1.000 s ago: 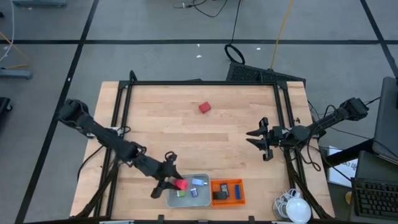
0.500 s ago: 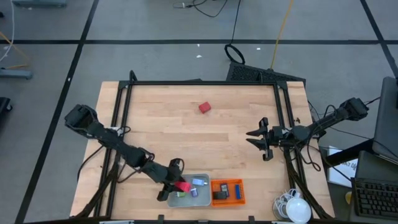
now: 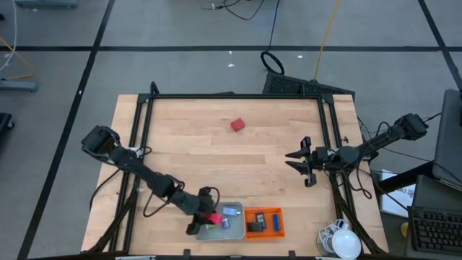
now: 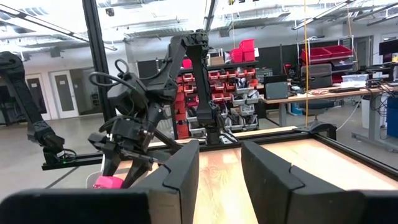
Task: Pick & Place Office items
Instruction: Put the pink charger adapter into the gray bin, then put the red charger adapter into the gray bin
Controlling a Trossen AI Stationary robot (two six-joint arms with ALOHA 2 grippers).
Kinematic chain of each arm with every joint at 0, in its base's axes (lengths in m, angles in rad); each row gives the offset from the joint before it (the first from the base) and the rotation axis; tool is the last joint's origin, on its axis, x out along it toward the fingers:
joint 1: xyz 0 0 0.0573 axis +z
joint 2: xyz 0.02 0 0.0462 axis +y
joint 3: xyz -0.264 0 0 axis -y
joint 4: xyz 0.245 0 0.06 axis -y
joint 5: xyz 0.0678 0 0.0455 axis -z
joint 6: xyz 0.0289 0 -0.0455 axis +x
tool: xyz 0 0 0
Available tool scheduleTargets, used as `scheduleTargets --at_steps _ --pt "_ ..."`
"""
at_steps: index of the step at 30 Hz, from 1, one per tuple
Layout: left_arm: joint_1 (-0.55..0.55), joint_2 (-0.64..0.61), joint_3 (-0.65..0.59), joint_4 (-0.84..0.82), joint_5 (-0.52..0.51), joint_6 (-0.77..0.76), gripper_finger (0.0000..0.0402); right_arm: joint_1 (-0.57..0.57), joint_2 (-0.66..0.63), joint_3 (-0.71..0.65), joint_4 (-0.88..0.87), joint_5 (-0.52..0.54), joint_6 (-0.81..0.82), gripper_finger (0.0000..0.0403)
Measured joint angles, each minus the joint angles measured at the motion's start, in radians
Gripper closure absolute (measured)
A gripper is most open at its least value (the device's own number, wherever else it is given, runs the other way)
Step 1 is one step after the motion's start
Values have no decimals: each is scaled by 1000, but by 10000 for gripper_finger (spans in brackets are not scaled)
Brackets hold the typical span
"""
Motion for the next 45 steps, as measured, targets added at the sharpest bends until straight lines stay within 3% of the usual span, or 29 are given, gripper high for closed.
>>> scheduleTargets --at_steps 5,16,28,45 --pt "12 1 0 0 17 -16 241 0 0 0 0 0 0 293" --pt "12 2 -1 28 17 -19 188 0 0 0 0 0 0 293" --pt "21 4 -2 51 18 -22 203 0 0 0 -1 0 0 291" --pt "189 -107 25 114 16 20 202 0 5 0 4 0 0 291"
